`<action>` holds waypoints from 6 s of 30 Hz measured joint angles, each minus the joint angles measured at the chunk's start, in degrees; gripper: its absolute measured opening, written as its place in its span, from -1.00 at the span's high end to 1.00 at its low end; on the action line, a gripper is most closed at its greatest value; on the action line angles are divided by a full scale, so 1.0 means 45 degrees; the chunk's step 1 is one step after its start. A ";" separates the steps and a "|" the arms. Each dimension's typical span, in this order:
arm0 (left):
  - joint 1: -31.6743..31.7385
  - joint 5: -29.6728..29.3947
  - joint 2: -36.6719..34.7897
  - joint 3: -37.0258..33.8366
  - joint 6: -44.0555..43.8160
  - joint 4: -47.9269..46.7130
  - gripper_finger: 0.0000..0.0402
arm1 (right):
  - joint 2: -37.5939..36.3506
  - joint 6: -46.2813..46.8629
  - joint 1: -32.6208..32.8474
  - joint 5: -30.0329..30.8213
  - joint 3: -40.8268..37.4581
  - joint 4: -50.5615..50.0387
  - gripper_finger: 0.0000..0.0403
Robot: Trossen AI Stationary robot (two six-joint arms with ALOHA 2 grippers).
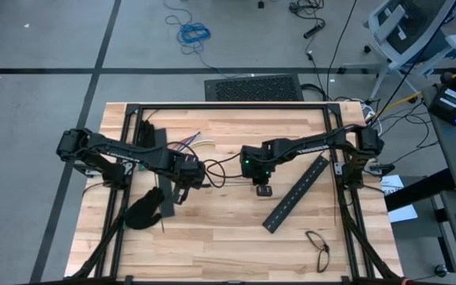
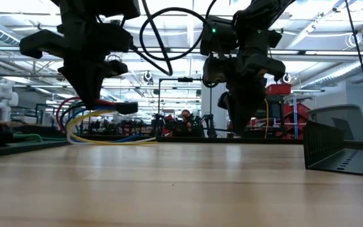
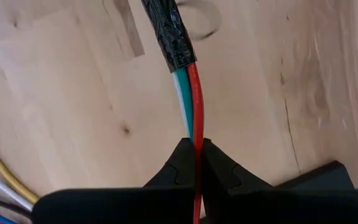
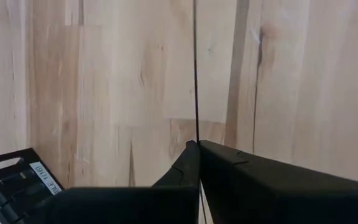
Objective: Ziptie cables
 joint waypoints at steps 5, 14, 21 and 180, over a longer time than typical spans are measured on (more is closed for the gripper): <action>0.0000 0.0507 0.0000 0.0026 -0.0026 0.0112 0.98 | 0.0000 0.0075 0.0000 0.0352 0.0000 -0.0002 1.00; 0.0000 0.0668 -0.0005 0.0026 -0.0020 -0.0597 0.98 | 0.0000 0.0157 -0.0042 0.0372 0.0628 0.0005 1.00; 0.0015 0.0915 -0.0005 0.0021 -0.0304 -0.1245 0.98 | 0.0013 -0.0309 0.0033 0.0981 0.1114 -0.1031 1.00; 0.0204 0.1348 0.3065 -0.0221 -0.1692 -0.0168 0.98 | 0.1333 -0.0027 0.0464 -0.0136 0.1185 0.0099 1.00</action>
